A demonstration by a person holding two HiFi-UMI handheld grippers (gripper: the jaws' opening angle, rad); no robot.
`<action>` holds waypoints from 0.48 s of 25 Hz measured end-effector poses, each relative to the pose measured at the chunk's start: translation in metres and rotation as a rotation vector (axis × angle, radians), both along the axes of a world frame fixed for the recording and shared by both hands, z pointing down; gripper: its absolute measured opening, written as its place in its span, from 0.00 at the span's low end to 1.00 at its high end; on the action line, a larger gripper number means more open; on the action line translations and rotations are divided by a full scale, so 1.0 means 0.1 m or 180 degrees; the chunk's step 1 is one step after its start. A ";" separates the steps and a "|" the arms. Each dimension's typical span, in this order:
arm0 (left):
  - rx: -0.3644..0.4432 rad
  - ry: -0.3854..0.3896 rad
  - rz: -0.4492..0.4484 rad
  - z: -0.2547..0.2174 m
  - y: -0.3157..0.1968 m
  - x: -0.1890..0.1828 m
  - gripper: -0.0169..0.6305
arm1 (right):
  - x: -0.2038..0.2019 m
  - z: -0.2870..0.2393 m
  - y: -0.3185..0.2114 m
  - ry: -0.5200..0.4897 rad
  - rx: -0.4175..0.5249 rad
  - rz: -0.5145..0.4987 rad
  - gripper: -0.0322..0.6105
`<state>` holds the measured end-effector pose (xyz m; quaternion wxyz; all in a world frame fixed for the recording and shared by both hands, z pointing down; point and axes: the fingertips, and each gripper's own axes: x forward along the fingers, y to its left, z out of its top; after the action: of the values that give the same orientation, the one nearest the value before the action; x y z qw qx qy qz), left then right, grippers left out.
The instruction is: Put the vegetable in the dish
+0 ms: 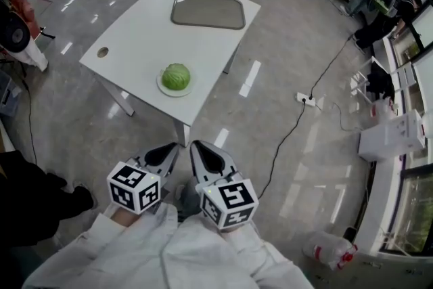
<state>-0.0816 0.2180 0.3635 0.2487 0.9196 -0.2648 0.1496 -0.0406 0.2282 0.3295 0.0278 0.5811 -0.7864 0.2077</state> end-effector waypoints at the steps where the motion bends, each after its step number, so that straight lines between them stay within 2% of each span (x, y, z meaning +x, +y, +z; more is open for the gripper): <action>1: -0.0017 -0.0007 -0.0027 0.01 -0.06 0.00 0.04 | 0.01 0.03 -0.05 -0.0021 -0.0033 -0.0001 0.07; 7: -0.0092 -0.0001 -0.0121 0.06 -0.41 0.04 0.04 | 0.07 0.13 -0.36 -0.0082 -0.0137 -0.0047 0.07; 12: -0.0137 -0.0008 -0.0202 0.14 -0.76 0.19 0.04 | 0.29 0.19 -0.76 -0.0082 -0.0164 -0.0087 0.07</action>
<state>-0.0628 0.1424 0.3779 0.2726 0.9050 -0.2908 0.1485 -0.0112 0.1526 0.3483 0.0354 0.5667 -0.7889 0.2349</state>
